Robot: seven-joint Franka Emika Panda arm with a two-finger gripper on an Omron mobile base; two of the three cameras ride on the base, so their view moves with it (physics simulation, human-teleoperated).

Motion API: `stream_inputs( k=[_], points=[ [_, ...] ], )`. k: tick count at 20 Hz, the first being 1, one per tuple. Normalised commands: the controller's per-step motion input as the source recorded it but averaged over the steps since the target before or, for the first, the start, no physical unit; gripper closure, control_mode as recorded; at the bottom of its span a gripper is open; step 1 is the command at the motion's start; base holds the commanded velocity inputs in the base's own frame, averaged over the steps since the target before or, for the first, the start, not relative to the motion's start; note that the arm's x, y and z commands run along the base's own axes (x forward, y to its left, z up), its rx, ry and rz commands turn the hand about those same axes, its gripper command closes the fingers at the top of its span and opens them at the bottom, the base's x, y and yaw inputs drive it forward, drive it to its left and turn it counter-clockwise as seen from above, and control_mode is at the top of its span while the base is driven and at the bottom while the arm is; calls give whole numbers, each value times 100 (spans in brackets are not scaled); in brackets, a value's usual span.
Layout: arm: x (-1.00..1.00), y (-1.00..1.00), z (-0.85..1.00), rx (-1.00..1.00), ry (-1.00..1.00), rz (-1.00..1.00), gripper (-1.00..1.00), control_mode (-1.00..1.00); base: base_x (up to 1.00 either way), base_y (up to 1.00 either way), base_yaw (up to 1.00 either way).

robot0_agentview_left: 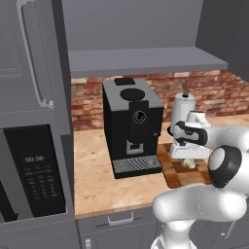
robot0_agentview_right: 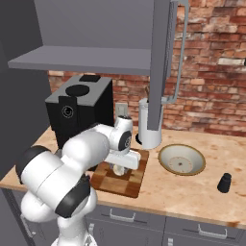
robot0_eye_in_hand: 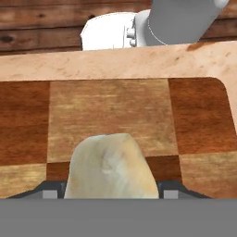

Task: Open the cabinet. Place the bowl and condiment on the counter. Then place the lime and garlic on the cutting board.

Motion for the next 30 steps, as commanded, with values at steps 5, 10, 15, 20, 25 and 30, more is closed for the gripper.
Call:
stream_inputs(
  k=[5, 10, 15, 20, 25, 30],
  points=[
    [1, 0, -19, 0, 2, 6, 100, -100, 0, 0, 0],
    [0, 0, -20, 0, 2, 5, 100, -100, 0, 0, 0],
    [0, 0, -21, 0, 1, 4, 100, -100, 0, 0, 0],
    [0, 0, -21, 0, 3, 5, -100, -100, 0, 0, 0],
    [-2, 0, -15, 0, 1, 5, -100, -100, 0, 0, 0],
    [-53, -7, 22, 2, -5, 3, -100, -100, 0, 0, 0]
  ],
)
